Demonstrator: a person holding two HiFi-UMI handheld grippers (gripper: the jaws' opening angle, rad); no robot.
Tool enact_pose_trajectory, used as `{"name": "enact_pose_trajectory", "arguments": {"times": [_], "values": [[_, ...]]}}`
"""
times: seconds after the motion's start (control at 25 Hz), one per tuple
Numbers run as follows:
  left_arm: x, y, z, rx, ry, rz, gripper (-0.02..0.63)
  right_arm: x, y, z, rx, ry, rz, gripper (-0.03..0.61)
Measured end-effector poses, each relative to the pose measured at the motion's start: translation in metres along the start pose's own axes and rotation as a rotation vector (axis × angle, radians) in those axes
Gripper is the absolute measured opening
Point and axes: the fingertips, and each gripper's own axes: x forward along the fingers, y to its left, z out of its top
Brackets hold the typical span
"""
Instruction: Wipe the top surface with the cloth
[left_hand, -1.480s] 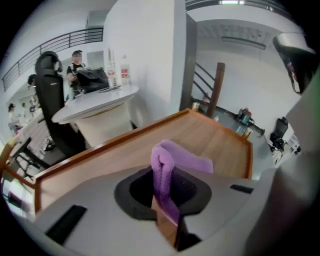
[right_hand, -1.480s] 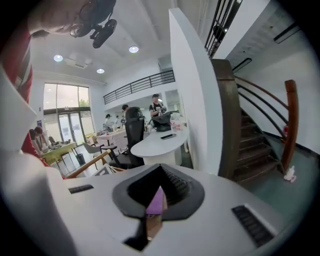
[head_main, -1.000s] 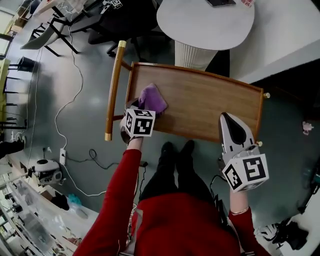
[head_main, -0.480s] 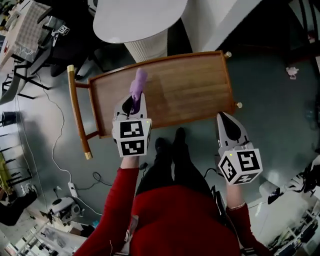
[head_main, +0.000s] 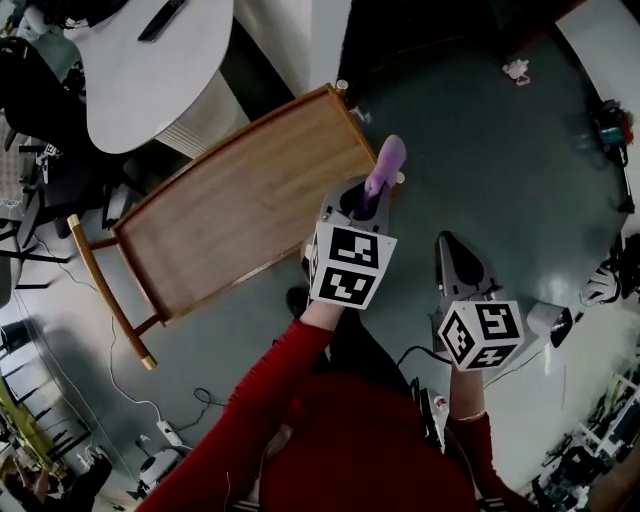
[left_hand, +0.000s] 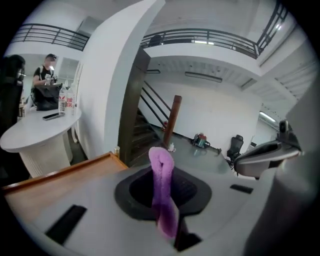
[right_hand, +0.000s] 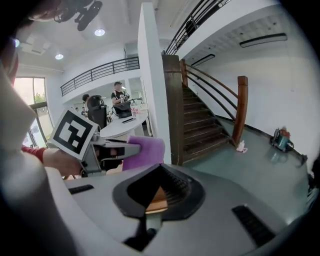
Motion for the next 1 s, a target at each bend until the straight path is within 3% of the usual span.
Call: {"name": "enact_pose_trajectory", "arguments": {"times": [0.2,0.36,0.52,0.72,0.88,1.0], "values": [[0.022,0.001,-0.037,0.021,0.134,0.037,0.048,0.006,0.0,0.01,-0.033,0.041,0.067,0.005],[0.006,0.027,-0.089,0.077,0.255,0.147,0.048,0.021,0.017,0.012,-0.096,0.066,0.186,0.005],[-0.07,0.1,-0.134,0.066,0.347,0.388,0.048,0.061,0.076,0.021,-0.193,0.093,0.379,0.005],[-0.197,0.186,-0.197,-0.041,0.461,0.734,0.048,0.086,0.169,0.019,-0.308,0.13,0.614,0.005],[-0.278,0.22,-0.228,-0.116,0.504,0.957,0.048,0.08,0.211,0.017,-0.381,0.139,0.703,0.005],[-0.308,0.229,-0.239,-0.131,0.519,1.033,0.048,0.079,0.227,0.013,-0.415,0.147,0.733,0.005]]}}
